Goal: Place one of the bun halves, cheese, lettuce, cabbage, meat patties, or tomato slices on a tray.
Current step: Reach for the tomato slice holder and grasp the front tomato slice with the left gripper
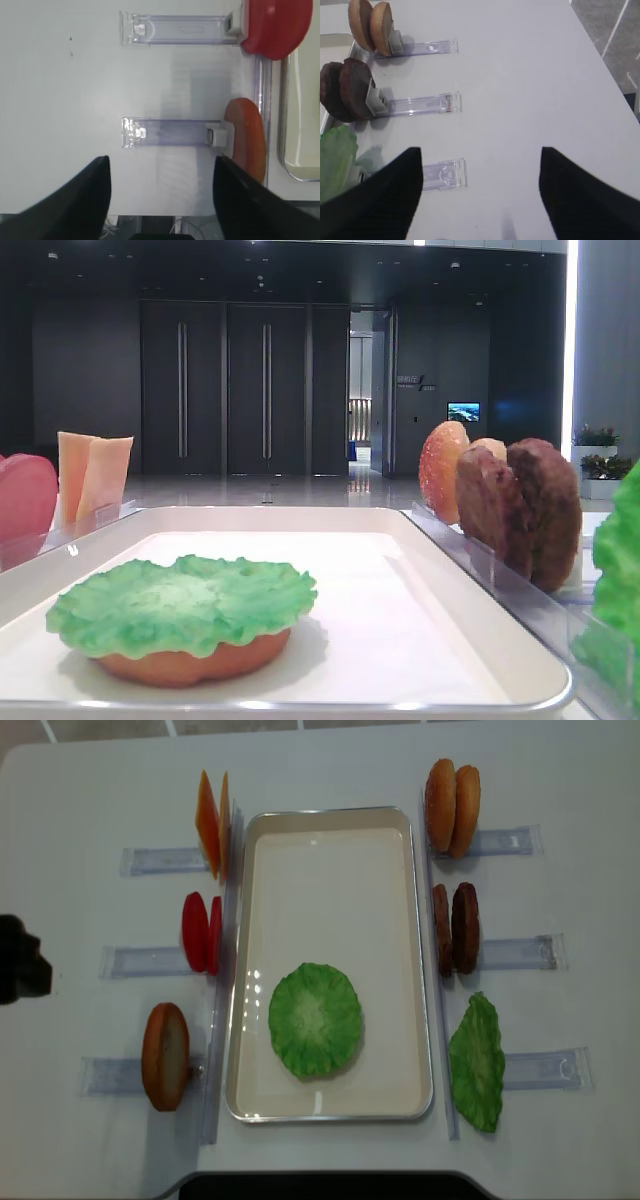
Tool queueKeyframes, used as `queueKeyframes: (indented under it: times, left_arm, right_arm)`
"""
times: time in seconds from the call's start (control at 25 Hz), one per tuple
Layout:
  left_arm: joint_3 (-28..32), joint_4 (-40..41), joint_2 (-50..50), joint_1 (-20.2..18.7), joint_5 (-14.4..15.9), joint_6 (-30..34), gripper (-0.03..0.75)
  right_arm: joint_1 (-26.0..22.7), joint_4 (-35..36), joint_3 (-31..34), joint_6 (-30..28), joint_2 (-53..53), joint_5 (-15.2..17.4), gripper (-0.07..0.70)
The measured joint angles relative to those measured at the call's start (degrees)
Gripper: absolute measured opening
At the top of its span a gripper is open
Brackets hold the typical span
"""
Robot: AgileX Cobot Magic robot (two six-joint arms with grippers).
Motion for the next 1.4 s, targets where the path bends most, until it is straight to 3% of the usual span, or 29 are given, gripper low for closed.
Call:
queueKeyframes:
  times: [0.32,0.88,1.08,1.2,1.4]
  left_arm:
    - [-10.59,5.66,15.9,0.0,-0.01,0.0,0.492]
    - [-27.1,5.58,33.01,0.0,-0.01,-0.84,0.519]
    - [-29.31,4.7,35.64,-0.17,-0.01,-1.18,0.519]
    - [-29.33,5.67,35.71,-1.87,-0.01,-2.55,0.519]
    - [-29.37,6.72,35.89,-8.12,-0.01,-6.81,0.519]
  right_arm:
    - [0.0,0.0,-0.04,0.0,0.0,0.0,0.472]
    - [0.0,0.0,-0.04,0.0,0.0,0.02,0.472]
    - [0.0,0.0,0.01,0.0,0.0,0.02,0.472]
    - [0.0,0.0,0.01,0.0,0.0,0.07,0.472]
    - [0.0,0.0,0.01,0.0,0.0,0.07,0.472]
